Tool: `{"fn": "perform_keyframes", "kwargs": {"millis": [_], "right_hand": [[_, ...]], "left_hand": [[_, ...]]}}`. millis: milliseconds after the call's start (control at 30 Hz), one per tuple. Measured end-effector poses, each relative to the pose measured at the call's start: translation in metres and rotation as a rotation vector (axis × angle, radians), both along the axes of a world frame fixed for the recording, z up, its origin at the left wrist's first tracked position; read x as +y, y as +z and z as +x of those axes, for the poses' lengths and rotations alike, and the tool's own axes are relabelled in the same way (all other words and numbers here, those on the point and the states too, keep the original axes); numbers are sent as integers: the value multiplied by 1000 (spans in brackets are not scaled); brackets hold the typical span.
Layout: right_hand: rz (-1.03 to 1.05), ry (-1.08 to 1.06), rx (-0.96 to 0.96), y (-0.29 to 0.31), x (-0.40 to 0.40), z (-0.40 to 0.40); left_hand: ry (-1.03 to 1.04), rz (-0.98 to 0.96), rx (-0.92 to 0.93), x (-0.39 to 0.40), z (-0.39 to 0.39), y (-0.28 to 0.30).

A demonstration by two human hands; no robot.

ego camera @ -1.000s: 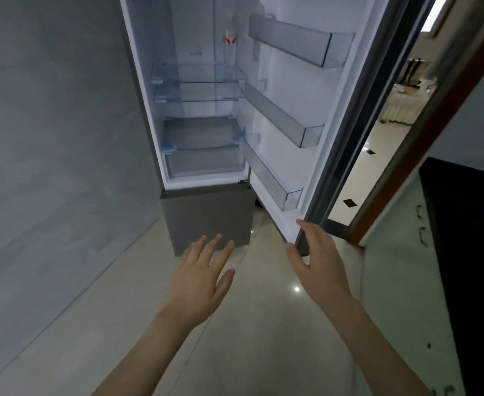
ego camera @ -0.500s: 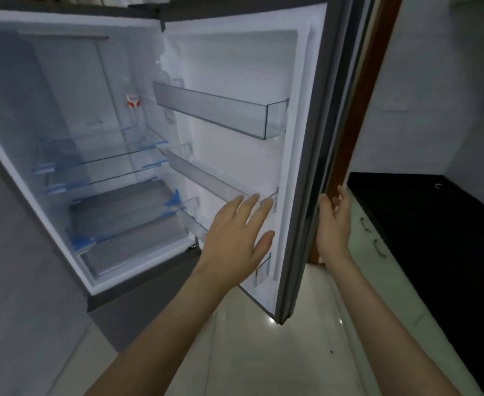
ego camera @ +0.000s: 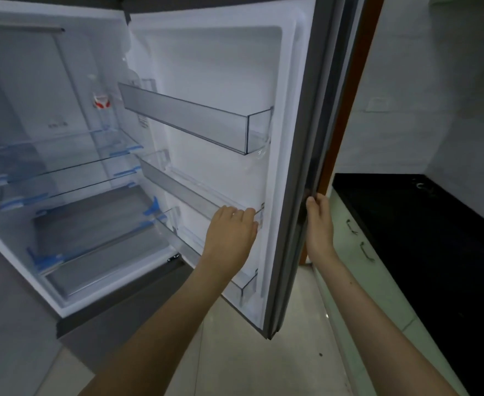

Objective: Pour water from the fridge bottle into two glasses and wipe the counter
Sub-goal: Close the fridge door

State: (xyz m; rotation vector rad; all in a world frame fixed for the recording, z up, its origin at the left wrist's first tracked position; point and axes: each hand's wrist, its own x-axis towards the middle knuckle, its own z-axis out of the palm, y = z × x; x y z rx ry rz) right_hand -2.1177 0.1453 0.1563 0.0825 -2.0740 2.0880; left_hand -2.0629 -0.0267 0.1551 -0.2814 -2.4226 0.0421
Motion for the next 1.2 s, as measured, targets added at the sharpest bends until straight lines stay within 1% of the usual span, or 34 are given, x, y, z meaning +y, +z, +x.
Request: {"fn": "perform_keyframes", "kwargs": {"millis": [200, 400, 667, 800, 933, 1067, 1200], "right_hand": [[38, 60, 101, -12, 0, 13], [44, 98, 171, -22, -18, 43], [113, 217, 238, -37, -61, 90], [149, 298, 332, -37, -86, 115], [185, 346, 372, -40, -118, 138], [220, 315, 445, -40, -155, 162], [206, 295, 441, -44, -198, 183]], "left_hand": [[143, 30, -5, -3, 13, -8], [166, 147, -24, -23, 47, -9], [344, 268, -96, -63, 99, -5], [402, 381, -100, -83, 128, 0], [397, 433, -52, -105, 150, 10], [413, 446, -33, -144, 164, 9], [385, 456, -42, -191, 172, 5]]}}
